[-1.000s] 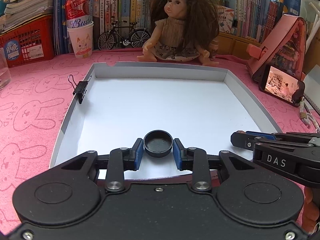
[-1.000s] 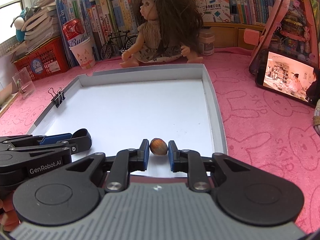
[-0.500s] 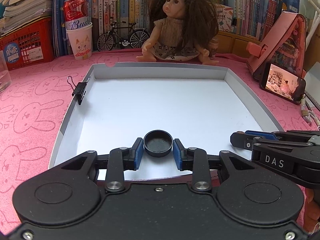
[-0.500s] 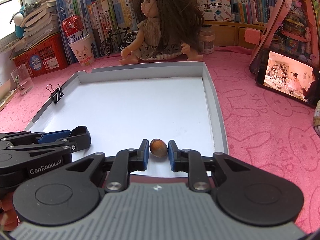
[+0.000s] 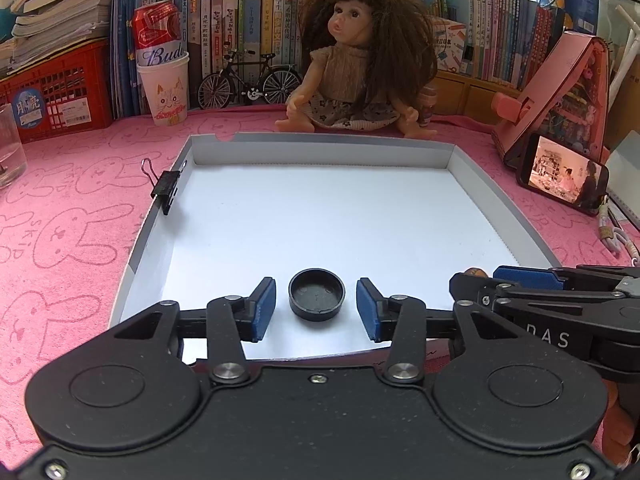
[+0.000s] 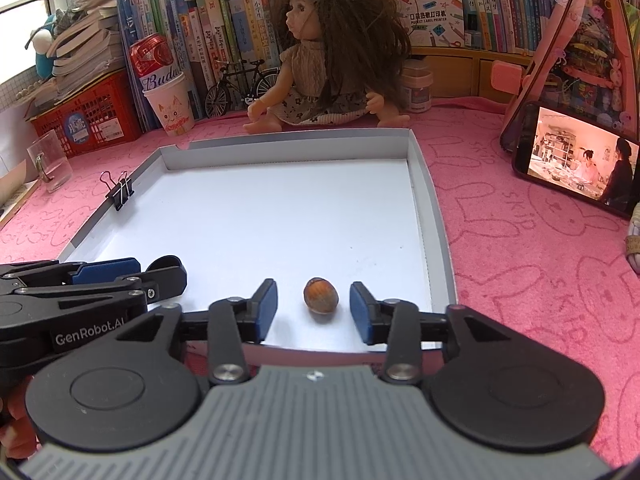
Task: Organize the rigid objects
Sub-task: 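Carry the cap with the left tool into the tray while the right carries the hazelnut, then lift both open tools out of the white tray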
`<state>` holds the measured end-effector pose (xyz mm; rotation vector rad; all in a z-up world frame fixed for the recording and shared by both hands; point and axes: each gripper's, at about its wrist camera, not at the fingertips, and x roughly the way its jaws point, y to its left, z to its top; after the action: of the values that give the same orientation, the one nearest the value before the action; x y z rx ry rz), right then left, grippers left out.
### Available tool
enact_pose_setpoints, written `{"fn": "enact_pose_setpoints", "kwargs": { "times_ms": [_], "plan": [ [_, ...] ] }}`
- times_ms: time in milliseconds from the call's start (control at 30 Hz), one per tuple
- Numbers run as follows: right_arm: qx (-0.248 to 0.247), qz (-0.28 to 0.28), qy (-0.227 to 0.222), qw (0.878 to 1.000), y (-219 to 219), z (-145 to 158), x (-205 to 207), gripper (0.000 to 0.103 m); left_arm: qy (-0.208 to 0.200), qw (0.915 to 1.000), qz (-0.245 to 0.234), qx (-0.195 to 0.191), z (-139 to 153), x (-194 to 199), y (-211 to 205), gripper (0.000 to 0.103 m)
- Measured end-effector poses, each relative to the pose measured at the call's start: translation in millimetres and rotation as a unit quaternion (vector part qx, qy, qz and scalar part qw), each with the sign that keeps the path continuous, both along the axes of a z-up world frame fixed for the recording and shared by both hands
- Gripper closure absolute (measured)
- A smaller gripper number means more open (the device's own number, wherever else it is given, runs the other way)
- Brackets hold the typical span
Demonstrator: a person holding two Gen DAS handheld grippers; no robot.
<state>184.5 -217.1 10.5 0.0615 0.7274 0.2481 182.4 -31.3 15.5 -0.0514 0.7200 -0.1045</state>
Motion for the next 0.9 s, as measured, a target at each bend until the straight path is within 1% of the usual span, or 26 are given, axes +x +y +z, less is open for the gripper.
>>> {"fn": "enact_pose_setpoints", "kwargs": {
  "times_ms": [33,100,133,200,333,633,767,900],
  "plan": [
    [0.0,0.001,-0.001,1.0,-1,1,-1,0.042,-0.003,1.0,-0.001,-0.001,2,-2,0,0.056],
    [0.0,0.0,-0.007,1.0,-2,3,-4,0.036,-0.008,1.0,-0.003,-0.002,6,-6,1,0.052],
    [-0.002,-0.002,-0.011,1.0,-2,5,-6,0.034,-0.012,0.9999,-0.005,-0.002,8,-9,2,0.048],
    [-0.008,-0.003,-0.022,1.0,-4,8,-10,0.027,-0.022,0.9997,-0.007,-0.001,12,-15,4,0.042],
    [-0.014,-0.005,-0.042,0.999,-8,17,-19,0.019,-0.038,0.9993,-0.004,0.003,22,-27,7,0.029],
    [-0.014,-0.009,-0.077,0.997,-16,31,-42,0.011,-0.07,0.9972,-0.026,0.008,40,-55,8,0.022],
    [-0.01,-0.013,-0.089,0.996,-19,35,-53,0.004,-0.082,0.9962,-0.029,-0.001,43,-68,10,0.021],
    [-0.009,-0.015,-0.097,0.995,-20,35,-63,0.001,-0.087,0.9957,-0.031,-0.009,43,-81,12,0.02]
  ]
}}
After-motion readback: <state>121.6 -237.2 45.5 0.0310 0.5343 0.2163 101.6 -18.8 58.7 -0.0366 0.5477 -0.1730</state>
